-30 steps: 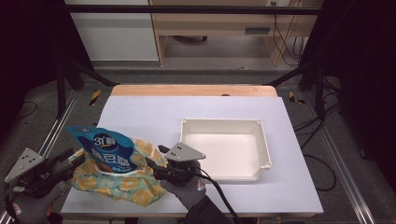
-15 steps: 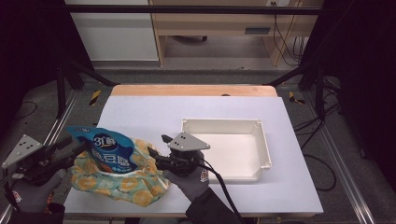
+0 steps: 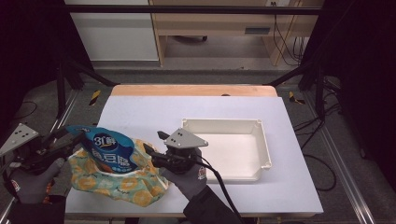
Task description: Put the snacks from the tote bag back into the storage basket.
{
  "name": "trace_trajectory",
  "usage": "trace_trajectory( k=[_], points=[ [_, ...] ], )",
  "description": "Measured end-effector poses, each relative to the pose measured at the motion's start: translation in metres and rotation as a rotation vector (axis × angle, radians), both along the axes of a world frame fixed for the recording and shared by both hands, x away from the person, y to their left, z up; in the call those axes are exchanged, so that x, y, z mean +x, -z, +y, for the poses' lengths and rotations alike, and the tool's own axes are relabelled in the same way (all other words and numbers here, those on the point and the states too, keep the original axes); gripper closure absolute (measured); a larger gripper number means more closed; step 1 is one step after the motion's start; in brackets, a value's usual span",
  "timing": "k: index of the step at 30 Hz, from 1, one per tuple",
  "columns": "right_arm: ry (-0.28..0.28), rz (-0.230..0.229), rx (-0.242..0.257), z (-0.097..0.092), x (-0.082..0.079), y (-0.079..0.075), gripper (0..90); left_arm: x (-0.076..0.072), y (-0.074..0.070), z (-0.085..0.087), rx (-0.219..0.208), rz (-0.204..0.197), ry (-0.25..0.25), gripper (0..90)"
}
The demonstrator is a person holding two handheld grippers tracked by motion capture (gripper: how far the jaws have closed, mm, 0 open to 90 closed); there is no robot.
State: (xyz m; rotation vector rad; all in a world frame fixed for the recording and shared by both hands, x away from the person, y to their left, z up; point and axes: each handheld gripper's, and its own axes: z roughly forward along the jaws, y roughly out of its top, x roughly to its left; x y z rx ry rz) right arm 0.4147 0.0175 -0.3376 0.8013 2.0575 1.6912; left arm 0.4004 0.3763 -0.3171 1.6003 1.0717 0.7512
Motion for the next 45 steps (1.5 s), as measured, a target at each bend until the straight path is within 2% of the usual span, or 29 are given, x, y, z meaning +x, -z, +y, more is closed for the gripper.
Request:
trace_trajectory(
  k=[6,11,20,26,31,38,40,41,42,45],
  points=[
    [-0.027,-0.024,0.01,0.009,-0.007,-0.01,47.6,0.0,-0.001,0.001,-0.002,-0.01,0.001,43.2],
    [-0.056,-0.016,0.002,0.022,-0.008,-0.013,52.9,0.0,0.001,0.0,0.001,-0.009,0.009,50.3],
    [-0.063,0.008,-0.032,0.041,-0.003,-0.006,73.5,0.001,0.006,0.0,0.008,0.013,0.012,70.0],
    [-0.068,0.002,-0.046,0.046,-0.001,-0.006,87.7,-0.001,0.007,0.003,-0.02,0.016,0.017,84.4],
    [-0.067,0.005,-0.046,0.045,0.002,-0.007,90.0,-0.003,0.007,0.0,-0.012,0.015,0.017,89.9],
    [-0.048,0.019,-0.053,0.043,0.011,-0.009,90.0,-0.007,0.006,-0.001,-0.01,0.014,0.021,90.0],
    [-0.035,0.023,-0.042,0.042,0.014,-0.008,90.0,-0.008,0.006,-0.001,-0.006,0.01,0.027,90.0],
    [-0.027,0.022,-0.025,0.04,0.015,-0.006,86.2,-0.009,0.006,-0.002,-0.001,0.008,0.027,89.9],
    [-0.027,0.022,-0.025,0.04,0.015,-0.006,86.2,-0.009,0.006,-0.002,0.005,0.007,0.026,89.9],
    [-0.029,0.027,-0.02,0.041,0.015,-0.005,80.4,-0.007,0.007,0.001,-0.012,0.009,0.022,80.5]
  ],
)
